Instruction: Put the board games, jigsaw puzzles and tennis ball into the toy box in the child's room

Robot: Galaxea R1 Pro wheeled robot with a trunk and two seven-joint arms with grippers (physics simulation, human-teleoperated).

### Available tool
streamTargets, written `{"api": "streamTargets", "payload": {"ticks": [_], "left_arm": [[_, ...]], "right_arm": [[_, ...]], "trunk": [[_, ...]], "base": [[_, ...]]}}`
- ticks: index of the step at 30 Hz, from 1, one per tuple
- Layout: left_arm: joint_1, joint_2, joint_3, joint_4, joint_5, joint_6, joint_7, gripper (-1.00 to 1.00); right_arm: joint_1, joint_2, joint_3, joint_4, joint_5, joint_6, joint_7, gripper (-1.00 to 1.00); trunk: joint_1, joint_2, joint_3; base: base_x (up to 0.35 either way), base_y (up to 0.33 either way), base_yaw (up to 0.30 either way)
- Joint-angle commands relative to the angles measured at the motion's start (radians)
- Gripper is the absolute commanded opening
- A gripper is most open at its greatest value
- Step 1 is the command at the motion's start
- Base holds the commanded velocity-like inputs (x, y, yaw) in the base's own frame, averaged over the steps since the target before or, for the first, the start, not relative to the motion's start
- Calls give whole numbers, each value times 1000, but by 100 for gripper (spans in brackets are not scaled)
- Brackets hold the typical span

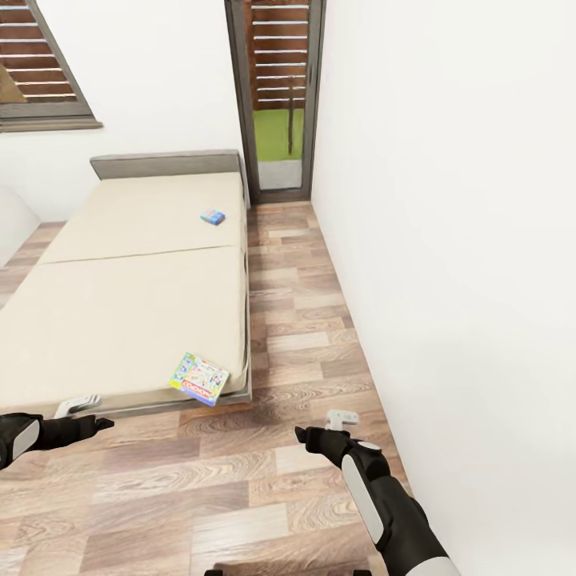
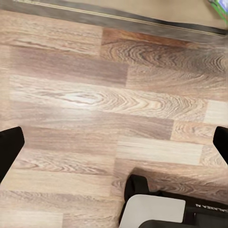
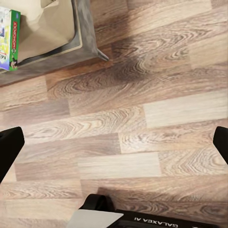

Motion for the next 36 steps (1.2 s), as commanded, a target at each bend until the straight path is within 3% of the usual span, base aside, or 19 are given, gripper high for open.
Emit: {"api": "streamTargets", "payload": {"ticks": [1,36], "left_arm": [[-1,0,8,0,-10,4,-3,100],[1,0,8,0,-12,4,-3,100]], "right_arm": [[0,0,0,-1,-6,5,-4,100],[0,4,0,0,-4,3,-4,100]], "trunk": [[1,-2,0],[1,-2,59]], "base": [[-5,2,0],[0,0,0]]}}
